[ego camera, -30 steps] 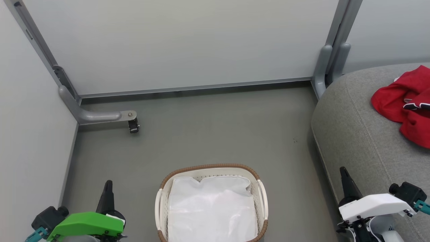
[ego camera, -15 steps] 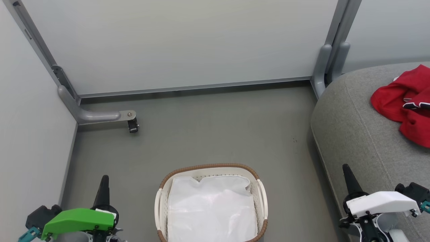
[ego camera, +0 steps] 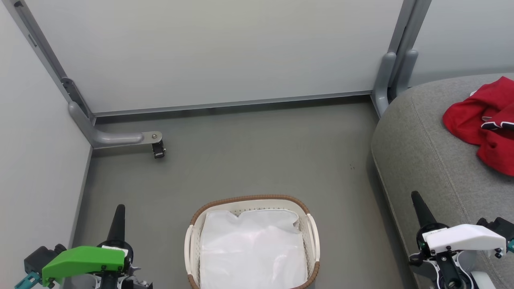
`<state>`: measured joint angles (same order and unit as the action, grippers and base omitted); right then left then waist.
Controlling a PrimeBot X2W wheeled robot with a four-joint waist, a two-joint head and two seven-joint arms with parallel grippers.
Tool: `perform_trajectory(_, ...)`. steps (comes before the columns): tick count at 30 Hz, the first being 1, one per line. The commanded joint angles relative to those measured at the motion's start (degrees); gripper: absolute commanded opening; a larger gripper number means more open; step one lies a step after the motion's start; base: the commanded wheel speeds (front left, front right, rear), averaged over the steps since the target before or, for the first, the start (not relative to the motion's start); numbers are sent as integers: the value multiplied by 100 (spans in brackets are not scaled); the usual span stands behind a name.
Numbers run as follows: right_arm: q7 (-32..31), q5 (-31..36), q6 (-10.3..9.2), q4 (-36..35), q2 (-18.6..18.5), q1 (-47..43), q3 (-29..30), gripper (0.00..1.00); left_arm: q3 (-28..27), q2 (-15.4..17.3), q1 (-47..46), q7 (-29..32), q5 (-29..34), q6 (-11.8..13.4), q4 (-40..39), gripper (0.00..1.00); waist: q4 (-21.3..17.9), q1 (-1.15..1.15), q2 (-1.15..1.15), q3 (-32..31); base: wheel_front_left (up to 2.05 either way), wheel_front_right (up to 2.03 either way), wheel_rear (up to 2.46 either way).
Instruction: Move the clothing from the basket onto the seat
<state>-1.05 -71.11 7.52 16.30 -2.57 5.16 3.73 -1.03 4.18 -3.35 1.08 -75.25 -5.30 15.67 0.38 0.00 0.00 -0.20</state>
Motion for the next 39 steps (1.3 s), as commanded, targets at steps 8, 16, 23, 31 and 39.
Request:
perform_trajectory(8,-141,-508,-4,-110,-34,89,84,0,-156,-38,-188,137,-416,-82,-73,0,-7,0,0,7,0,0,0)
perform_trajectory(16,-239,-889,-3,-140,-37,103,133,0,-248,-58,-234,238,-713,-115,-101,0,-13,0,0,13,0,0,0)
perform_trajectory(23,-316,-1194,-4,-167,-40,116,174,0,-336,-72,-252,313,-974,-144,-119,0,-19,0,0,18,0,0,0)
perform_trajectory(31,-406,-1530,-4,-196,-42,127,217,0,-416,-93,-278,402,-1235,-182,-144,0,-25,0,0,25,0,0,0)
perform_trajectory(39,-494,-1854,-5,-223,-45,129,258,0,-509,-114,-311,486,-1498,-209,-162,0,-31,0,0,31,0,0,0)
